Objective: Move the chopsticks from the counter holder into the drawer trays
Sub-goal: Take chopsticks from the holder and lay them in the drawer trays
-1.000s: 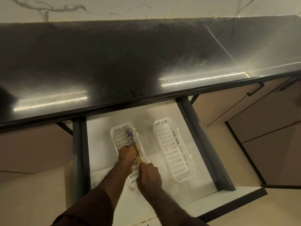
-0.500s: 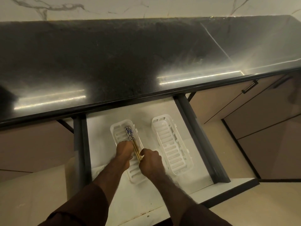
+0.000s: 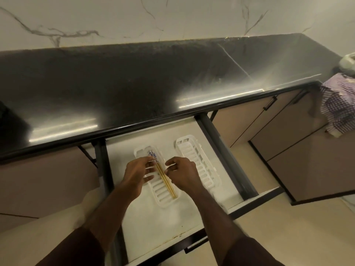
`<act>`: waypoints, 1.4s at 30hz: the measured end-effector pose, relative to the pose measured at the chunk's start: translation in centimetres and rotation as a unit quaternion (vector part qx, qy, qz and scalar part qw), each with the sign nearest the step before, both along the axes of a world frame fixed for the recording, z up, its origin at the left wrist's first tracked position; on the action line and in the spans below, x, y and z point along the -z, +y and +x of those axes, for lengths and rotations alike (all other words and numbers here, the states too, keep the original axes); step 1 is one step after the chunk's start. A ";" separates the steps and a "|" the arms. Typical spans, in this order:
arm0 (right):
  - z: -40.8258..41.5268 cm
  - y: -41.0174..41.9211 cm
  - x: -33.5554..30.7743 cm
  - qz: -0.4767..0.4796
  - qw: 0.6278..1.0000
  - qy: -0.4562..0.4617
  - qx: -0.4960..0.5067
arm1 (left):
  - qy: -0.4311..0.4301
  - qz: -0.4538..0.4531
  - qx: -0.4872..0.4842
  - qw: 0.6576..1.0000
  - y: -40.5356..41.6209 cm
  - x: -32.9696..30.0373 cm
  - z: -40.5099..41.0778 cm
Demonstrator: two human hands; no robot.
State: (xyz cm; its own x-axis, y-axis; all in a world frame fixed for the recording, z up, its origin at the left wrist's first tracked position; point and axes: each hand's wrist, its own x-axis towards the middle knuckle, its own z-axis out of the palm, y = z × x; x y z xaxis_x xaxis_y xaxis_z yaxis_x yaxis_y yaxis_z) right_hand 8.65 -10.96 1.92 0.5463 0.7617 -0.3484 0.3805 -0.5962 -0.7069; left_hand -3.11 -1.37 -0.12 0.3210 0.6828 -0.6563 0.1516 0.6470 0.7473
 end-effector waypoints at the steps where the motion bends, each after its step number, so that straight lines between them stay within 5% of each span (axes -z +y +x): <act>1: -0.5 -0.4 -0.7 0.011 1.000 0.003 0.002 | -0.005 0.007 0.003 1.000 -0.4 -0.7 -0.9; 21: -16.2 -5.7 -12.5 0.170 0.982 0.027 -0.084 | -0.038 0.189 -0.098 0.976 -9.5 -15.8 -18.0; 33: -30.9 5.4 -17.2 0.248 0.949 0.034 -0.192 | -0.046 0.254 -0.186 0.948 -1.7 -21.4 -35.0; 42: -41.4 15.5 -20.4 0.264 0.946 0.000 -0.187 | -0.049 0.311 -0.154 0.937 9.9 -24.7 -46.0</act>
